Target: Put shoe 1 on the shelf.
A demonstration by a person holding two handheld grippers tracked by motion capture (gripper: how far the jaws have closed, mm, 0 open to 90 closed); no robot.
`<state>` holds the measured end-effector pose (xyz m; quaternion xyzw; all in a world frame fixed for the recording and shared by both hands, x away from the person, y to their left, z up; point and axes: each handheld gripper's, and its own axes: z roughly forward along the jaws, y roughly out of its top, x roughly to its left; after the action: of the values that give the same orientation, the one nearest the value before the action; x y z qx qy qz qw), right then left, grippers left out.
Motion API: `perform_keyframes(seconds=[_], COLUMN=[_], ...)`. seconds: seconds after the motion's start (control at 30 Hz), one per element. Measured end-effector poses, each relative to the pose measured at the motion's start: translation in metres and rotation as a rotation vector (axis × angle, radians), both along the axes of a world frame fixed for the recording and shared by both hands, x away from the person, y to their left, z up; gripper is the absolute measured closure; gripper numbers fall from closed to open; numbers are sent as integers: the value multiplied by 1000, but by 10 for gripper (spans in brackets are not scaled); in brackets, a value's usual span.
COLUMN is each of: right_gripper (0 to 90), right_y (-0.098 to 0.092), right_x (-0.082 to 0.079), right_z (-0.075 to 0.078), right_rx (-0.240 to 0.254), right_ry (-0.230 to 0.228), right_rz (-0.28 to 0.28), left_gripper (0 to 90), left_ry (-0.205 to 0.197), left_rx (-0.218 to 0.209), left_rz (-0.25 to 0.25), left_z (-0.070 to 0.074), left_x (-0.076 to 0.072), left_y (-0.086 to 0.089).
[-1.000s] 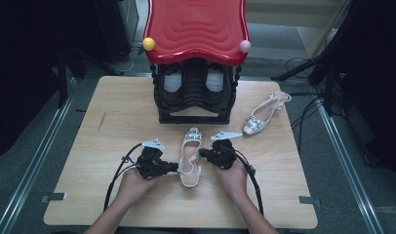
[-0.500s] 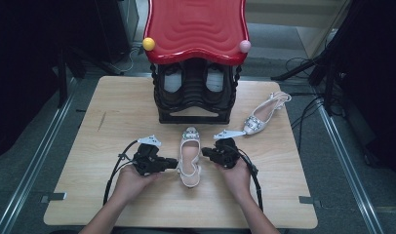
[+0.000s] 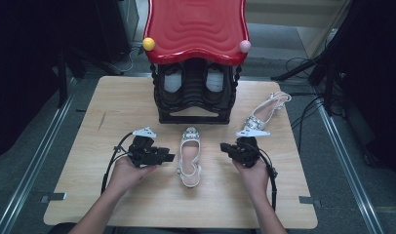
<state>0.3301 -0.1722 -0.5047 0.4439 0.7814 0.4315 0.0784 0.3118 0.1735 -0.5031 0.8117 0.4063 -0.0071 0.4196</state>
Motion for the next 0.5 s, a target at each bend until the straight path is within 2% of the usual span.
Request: perform_keyframes(seconds=[0.13,0.27,0.33,0.5], right_gripper=[899,899,899,900], right_y=[-18,-36,-44,-69], right_x=[2,2,4,13], right_z=[2,4,3,-2], right_rx=[7,7,-2,-3], right_ry=[-6,-24,-34,-20], right_rz=[-50,-91,-114,-184], left_gripper=[488,447,436,425], left_ry=[-1,-18,-28,-45], left_rx=[5,-6,-8,-13], left_rz=[24,50,52,61], left_z=[0,-1,-2,-1], left_x=[7,11,12,12], left_y=[7,13,14,16])
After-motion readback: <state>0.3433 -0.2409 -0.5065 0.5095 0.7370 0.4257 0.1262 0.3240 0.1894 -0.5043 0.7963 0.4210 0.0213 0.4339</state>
